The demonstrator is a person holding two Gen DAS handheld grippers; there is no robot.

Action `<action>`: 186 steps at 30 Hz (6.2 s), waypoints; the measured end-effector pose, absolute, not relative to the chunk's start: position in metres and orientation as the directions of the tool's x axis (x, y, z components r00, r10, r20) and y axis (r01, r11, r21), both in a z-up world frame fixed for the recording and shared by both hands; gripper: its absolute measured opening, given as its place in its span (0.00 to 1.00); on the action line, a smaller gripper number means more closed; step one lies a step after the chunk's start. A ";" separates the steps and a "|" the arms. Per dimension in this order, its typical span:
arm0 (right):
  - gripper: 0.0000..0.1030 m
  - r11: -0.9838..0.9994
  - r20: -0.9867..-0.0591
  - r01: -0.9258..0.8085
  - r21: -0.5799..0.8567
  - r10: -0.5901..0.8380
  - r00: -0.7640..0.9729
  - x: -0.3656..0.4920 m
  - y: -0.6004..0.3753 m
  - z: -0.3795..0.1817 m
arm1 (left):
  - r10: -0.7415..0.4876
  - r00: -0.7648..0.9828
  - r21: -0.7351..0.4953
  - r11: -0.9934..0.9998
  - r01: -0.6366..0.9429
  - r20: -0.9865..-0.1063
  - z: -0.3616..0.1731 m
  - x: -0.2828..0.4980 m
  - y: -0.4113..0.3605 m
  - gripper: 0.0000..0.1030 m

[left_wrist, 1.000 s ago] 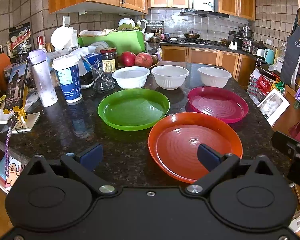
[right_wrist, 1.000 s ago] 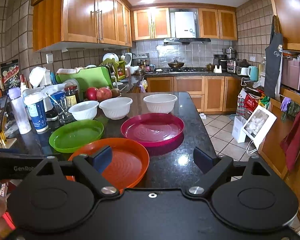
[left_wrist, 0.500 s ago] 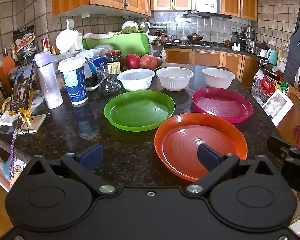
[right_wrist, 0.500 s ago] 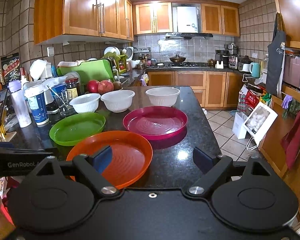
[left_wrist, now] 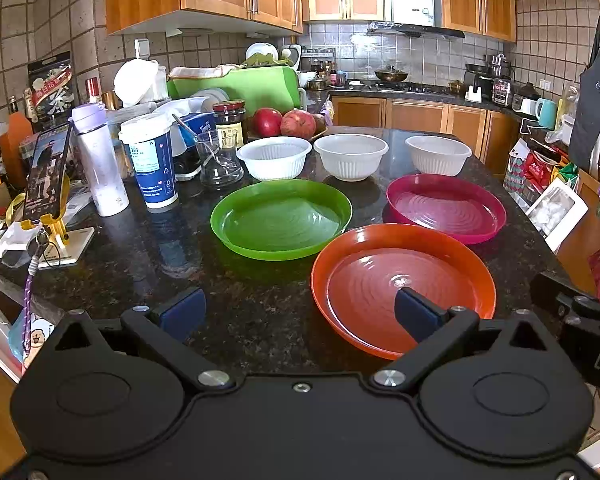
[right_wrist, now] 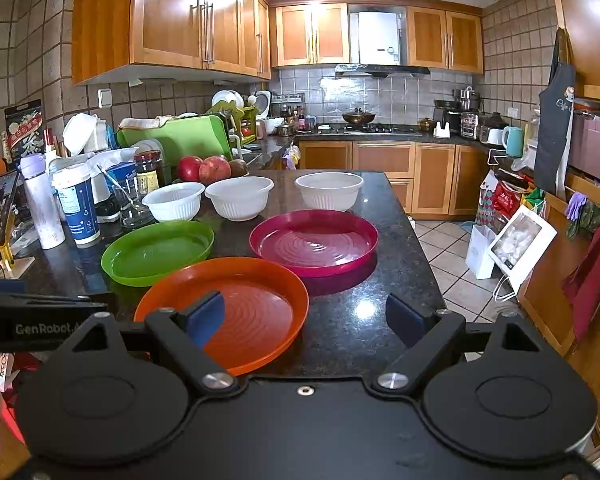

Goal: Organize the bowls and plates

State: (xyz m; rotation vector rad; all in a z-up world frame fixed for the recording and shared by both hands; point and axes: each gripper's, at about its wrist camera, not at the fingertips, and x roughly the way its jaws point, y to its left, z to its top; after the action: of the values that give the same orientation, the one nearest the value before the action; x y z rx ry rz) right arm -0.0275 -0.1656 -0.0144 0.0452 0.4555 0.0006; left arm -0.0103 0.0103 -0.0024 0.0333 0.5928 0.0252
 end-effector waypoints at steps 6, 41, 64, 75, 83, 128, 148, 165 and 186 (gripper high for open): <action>0.90 0.999 -0.441 0.009 0.040 0.010 0.898 -0.027 -0.166 -0.015 | 0.030 0.828 0.039 0.999 -0.011 -0.560 -0.005 -0.011 0.009 0.97; 0.80 0.993 -0.365 0.010 0.122 0.036 0.930 -0.006 -0.167 -0.021 | 0.007 0.815 -0.048 0.998 -0.043 -0.580 0.001 -0.005 0.034 0.93; 0.64 0.998 -0.385 0.009 0.068 0.018 0.923 0.117 -0.113 -0.003 | -0.117 0.764 -0.066 0.993 0.097 -0.634 -0.015 0.132 0.116 0.87; 0.57 0.993 -0.571 -0.076 0.095 0.116 0.812 0.207 -0.061 -0.023 | -0.173 0.704 -0.041 0.979 0.201 -0.688 -0.031 0.187 0.141 0.86; 0.57 0.994 -0.664 -0.094 0.048 0.102 0.741 0.249 -0.036 -0.043 | -0.185 0.666 -0.046 0.974 0.220 -0.723 -0.041 0.201 0.150 0.86; 0.14 0.910 -0.658 -0.381 0.165 0.389 0.645 0.285 -0.083 -0.050 | 0.070 0.652 0.039 0.997 -0.062 -0.755 -0.038 0.190 0.110 0.32; 0.15 0.958 -0.776 -0.262 0.112 0.249 0.579 0.306 -0.048 -0.072 | -0.056 0.601 0.035 0.990 0.138 -0.798 -0.049 0.221 0.124 0.31; 0.15 0.969 -0.797 -0.231 0.091 0.210 0.566 0.250 0.013 -0.061 | -0.086 0.584 0.011 0.987 0.161 -0.807 -0.043 0.178 0.188 0.17; 0.16 0.991 -0.752 -0.094 0.097 0.135 0.646 0.196 0.046 -0.063 | -0.145 0.610 -0.017 0.977 0.211 -0.779 -0.041 0.146 0.223 0.20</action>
State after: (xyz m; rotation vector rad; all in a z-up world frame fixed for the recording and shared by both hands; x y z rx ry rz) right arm 0.1960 0.0458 -0.0627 0.0505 0.8593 0.1303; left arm 0.1456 0.2230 -0.0410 0.0795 0.8915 -0.2061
